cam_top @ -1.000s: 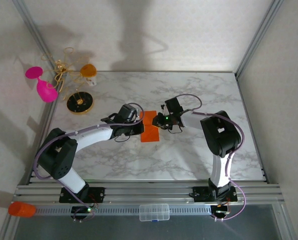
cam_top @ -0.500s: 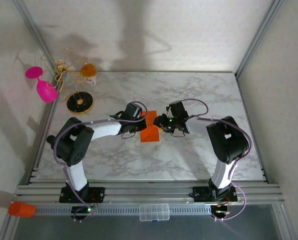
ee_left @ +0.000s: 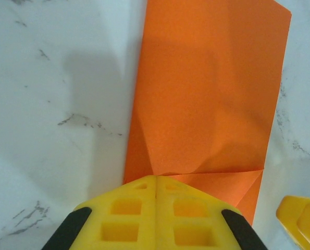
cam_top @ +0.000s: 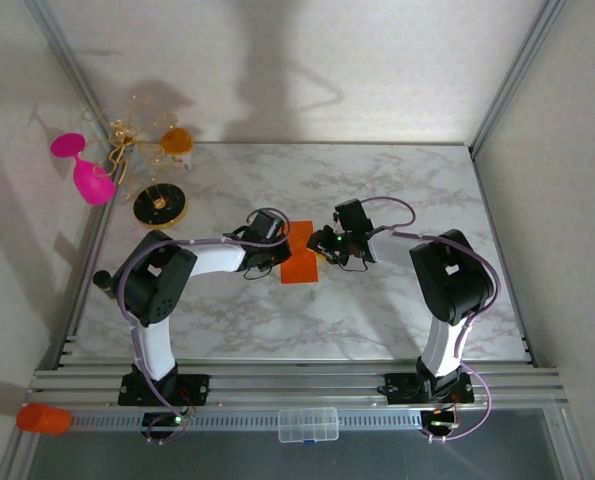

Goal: Fold a paper plane with a square sheet of paper (pick it up from the middle)
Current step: Pick up the paper from the center of the table.

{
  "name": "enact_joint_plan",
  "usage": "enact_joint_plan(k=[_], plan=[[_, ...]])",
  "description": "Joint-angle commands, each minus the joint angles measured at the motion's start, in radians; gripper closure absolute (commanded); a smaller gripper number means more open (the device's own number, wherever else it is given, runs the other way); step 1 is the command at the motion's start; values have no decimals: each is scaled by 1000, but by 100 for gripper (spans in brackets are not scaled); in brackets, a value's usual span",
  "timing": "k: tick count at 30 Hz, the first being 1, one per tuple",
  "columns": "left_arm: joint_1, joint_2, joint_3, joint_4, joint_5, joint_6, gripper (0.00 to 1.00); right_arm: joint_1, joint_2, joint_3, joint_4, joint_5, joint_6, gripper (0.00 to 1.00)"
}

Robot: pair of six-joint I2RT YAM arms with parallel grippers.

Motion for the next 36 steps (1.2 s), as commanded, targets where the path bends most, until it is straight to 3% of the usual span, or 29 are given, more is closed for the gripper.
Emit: enact_joint_plan(k=[1, 23, 36], plan=[[-1, 4, -50, -49, -35, -81, 100, 19, 33, 35, -57, 27, 28, 66], [-44, -51, -116, -18, -15, -192, 100, 48, 64, 64, -103, 76, 61, 66], [-44, -39, -127, -3, -3, -197, 99, 57, 86, 82, -74, 7, 53, 67]])
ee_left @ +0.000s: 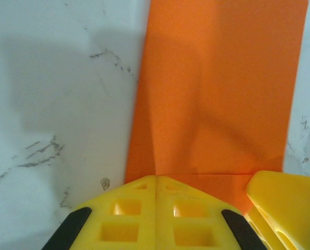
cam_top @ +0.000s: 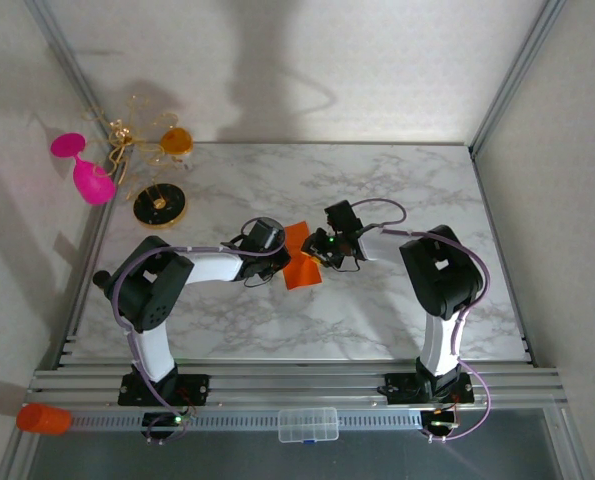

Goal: Fold a paper plane with a square sheet of paper (pick it up from the middle)
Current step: Pick up the paper from the center of the table.

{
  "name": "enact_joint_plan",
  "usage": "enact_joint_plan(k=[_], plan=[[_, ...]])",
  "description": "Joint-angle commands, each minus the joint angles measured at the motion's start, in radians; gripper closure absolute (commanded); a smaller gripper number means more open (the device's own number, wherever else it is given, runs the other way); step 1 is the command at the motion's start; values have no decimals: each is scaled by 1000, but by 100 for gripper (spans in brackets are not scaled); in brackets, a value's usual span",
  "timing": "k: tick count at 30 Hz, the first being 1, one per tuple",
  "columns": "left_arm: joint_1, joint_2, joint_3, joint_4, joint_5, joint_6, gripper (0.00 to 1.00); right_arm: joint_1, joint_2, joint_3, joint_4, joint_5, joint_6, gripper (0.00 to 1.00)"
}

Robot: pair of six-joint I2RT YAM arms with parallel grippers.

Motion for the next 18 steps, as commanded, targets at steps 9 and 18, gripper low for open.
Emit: enact_joint_plan(k=[9, 18], plan=[[-11, 14, -34, -80, -6, -2, 100, 19, -7, 4, -27, -18, -34, 71], [-9, 11, -36, -93, -10, 10, 100, 18, -23, -12, 23, -42, -49, 78]])
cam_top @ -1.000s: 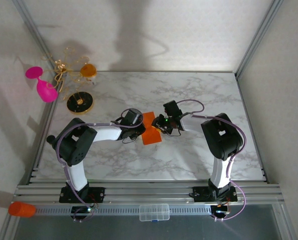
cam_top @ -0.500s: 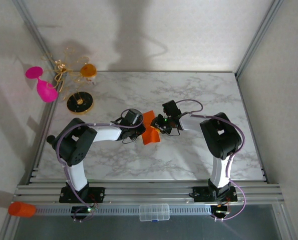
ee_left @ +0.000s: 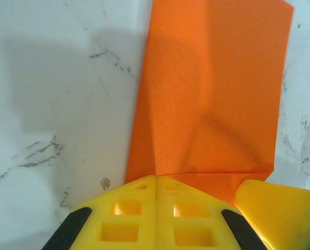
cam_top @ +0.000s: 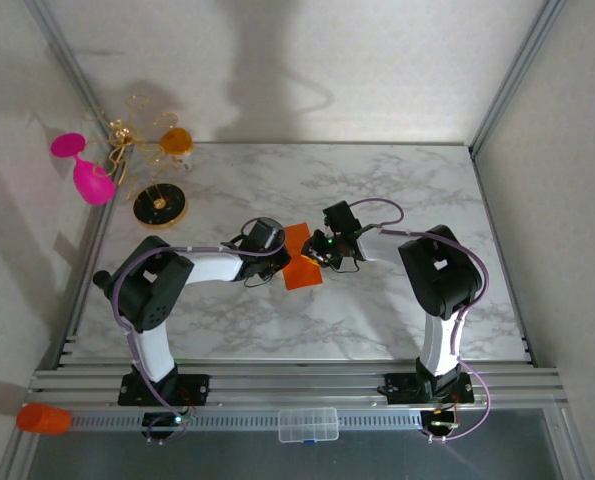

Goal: Fold a paper plane with a square sheet of paper (pick it up from the middle)
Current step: Pick up the paper from the center of the table.

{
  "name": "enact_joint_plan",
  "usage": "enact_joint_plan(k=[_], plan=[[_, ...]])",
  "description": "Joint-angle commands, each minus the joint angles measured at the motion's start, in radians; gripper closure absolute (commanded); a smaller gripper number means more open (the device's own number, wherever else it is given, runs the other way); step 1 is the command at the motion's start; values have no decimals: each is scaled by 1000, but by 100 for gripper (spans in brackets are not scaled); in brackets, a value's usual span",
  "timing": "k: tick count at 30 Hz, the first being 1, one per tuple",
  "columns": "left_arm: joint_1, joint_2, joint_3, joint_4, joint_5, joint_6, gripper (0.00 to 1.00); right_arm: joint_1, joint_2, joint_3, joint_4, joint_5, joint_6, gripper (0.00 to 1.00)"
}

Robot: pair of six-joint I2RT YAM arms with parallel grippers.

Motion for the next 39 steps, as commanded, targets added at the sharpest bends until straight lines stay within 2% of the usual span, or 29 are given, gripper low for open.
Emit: enact_joint_plan(k=[1, 7, 12, 17, 19, 22, 25, 29, 35, 39], plan=[[-8, 11, -36, -92, -10, 10, 100, 10, -28, -14, 28, -27, -16, 79], [-8, 7, -32, -96, -11, 14, 100, 10, -42, -41, 62, -43, -15, 80], [0, -18, -27, -96, -8, 18, 99, 10, -31, -58, 84, -50, -7, 90], [26, -92, -19, -98, -1, 36, 93, 0, -56, -88, 144, -31, -15, 98], [48, -145, -28, -96, 2, 45, 87, -12, -77, -108, 190, -40, -18, 100], [90, -238, -58, -75, 18, 61, 72, -36, -122, -141, 274, -65, -33, 100], [139, -326, -105, -19, 78, 59, 61, -58, -173, -161, 350, -114, -59, 100], [185, -411, -175, 105, 187, 18, 40, -85, -226, -169, 432, -223, -70, 100], [176, -433, -231, 363, 373, -38, 20, -103, -253, -181, 567, -368, 9, 100], [147, -428, -245, 478, 426, -60, 11, -109, -255, -195, 645, -416, 75, 100]])
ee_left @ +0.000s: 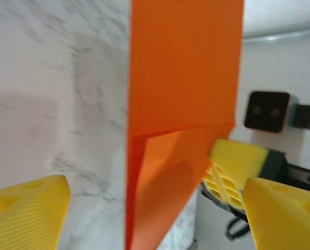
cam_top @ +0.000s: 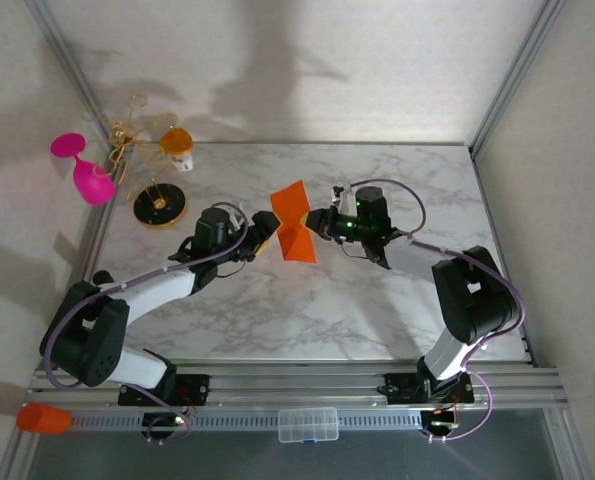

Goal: Fold a paper plane with a square sheet of paper (pick it up from the middle)
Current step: Pick up the paper from the center of the table, then turn over the paper at the center of the table.

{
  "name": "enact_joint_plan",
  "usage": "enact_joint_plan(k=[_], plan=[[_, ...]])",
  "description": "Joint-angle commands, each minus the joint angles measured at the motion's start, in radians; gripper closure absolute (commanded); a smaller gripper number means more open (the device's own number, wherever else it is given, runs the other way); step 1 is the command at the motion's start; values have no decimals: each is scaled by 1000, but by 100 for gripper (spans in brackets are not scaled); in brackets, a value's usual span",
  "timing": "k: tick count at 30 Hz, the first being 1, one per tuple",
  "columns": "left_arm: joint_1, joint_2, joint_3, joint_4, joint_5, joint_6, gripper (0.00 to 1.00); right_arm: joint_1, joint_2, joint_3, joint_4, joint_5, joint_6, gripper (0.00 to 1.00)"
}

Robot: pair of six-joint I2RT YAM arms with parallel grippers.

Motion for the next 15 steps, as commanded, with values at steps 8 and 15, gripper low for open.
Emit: enact_joint_plan(k=[8, 15], plan=[[-49, 39, -13, 223, 136, -36, 13, -23, -19, -38, 164, -131, 145, 100], [-49, 45, -9, 236, 161, -44, 18, -35, -19, -59, 205, -137, 176, 99]])
